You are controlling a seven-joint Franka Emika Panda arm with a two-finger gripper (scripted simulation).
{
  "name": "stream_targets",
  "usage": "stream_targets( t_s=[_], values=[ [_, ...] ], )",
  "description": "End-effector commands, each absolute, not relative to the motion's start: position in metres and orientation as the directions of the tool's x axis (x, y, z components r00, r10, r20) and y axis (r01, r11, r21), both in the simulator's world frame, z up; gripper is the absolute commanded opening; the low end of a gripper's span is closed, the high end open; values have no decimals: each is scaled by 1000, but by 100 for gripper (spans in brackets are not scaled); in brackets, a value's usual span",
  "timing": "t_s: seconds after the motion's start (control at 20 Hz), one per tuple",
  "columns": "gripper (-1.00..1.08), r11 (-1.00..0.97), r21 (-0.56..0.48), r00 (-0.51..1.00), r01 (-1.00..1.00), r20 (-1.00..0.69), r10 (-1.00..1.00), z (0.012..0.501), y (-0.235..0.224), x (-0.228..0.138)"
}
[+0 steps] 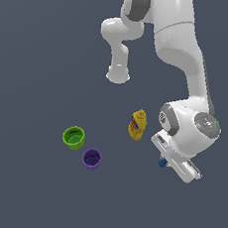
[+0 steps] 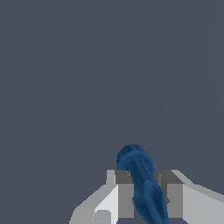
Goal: Pick up a designated object from a clutter of objects.
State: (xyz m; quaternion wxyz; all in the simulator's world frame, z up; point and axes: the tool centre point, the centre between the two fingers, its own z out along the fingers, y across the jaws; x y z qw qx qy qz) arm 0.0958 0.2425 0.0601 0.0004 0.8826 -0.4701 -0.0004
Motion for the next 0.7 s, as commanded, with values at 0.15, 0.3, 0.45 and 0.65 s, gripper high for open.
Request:
stream_targets(
  t_s=[0.15, 0.3, 0.45, 0.65],
  values=[
    [-100, -558, 0, 558, -830, 0, -830, 87, 233, 86],
    [-100, -558, 0, 558, -830, 0, -830, 108, 226, 78],
    [-100, -558, 0, 558, -830, 0, -830, 133, 218, 69],
    [-100, -558, 0, 558, -830, 0, -830, 168, 206, 55]
  ],
)
